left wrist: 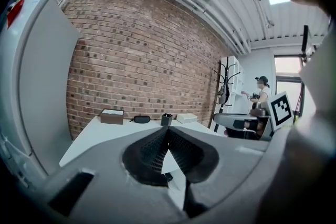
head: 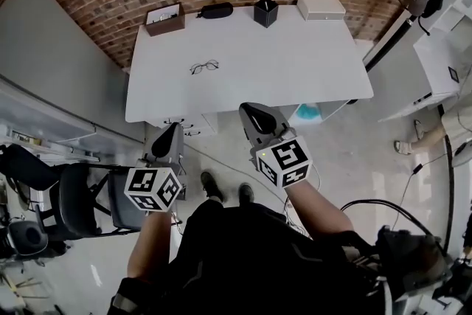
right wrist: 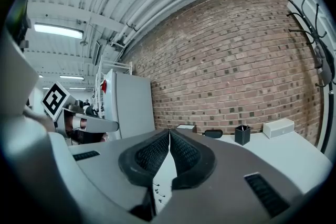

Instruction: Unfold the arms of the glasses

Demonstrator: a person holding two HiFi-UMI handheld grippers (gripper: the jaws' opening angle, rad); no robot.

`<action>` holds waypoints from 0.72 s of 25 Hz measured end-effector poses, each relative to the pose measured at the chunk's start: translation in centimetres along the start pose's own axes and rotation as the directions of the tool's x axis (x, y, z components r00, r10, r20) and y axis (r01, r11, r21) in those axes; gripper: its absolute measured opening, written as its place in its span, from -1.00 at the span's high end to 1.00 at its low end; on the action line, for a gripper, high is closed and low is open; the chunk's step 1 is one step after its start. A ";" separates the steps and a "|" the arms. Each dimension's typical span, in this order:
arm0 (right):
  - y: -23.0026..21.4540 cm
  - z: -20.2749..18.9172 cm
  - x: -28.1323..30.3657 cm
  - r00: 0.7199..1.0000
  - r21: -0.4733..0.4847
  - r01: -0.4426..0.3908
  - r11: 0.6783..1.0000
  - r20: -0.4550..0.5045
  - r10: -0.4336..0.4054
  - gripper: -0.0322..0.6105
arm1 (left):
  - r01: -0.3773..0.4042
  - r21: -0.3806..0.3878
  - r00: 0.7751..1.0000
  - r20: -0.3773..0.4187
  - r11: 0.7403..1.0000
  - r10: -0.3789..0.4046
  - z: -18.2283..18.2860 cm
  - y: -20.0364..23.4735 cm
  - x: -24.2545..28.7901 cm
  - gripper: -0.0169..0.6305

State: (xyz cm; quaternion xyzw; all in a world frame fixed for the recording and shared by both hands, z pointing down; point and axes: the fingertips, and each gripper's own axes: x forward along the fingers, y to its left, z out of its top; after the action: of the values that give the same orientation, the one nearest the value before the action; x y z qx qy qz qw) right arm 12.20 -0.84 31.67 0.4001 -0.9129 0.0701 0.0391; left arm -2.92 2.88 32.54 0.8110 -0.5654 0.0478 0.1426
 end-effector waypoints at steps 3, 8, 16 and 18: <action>-0.7 0.0 1.7 1.000 -0.001 -0.002 1.000 -0.005 0.002 0.87 | -0.002 -0.009 1.000 -0.002 1.000 0.002 0.1 1.3 1.6 0.92; -1.6 -0.5 4.6 0.999 -0.026 0.011 1.000 -0.031 -0.012 0.87 | 0.027 -0.028 1.000 0.007 0.999 -0.027 -0.2 3.4 4.3 0.92; -2.7 -1.3 11.5 0.996 -0.052 0.034 0.998 -0.083 -0.038 0.87 | 0.044 -0.048 0.997 -0.053 0.998 -0.047 -0.5 9.1 9.9 0.92; -3.1 -1.7 13.2 0.994 -0.054 0.035 0.998 -0.099 -0.040 0.87 | 0.056 -0.071 0.996 -0.065 0.996 -0.061 -0.8 10.4 11.3 0.92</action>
State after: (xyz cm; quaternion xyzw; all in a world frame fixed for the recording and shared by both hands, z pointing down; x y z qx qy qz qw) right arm 5.52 -12.21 35.37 0.4121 -0.9036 0.0657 0.0964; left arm -8.46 -10.42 37.88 0.8198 -0.5376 0.0511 0.1906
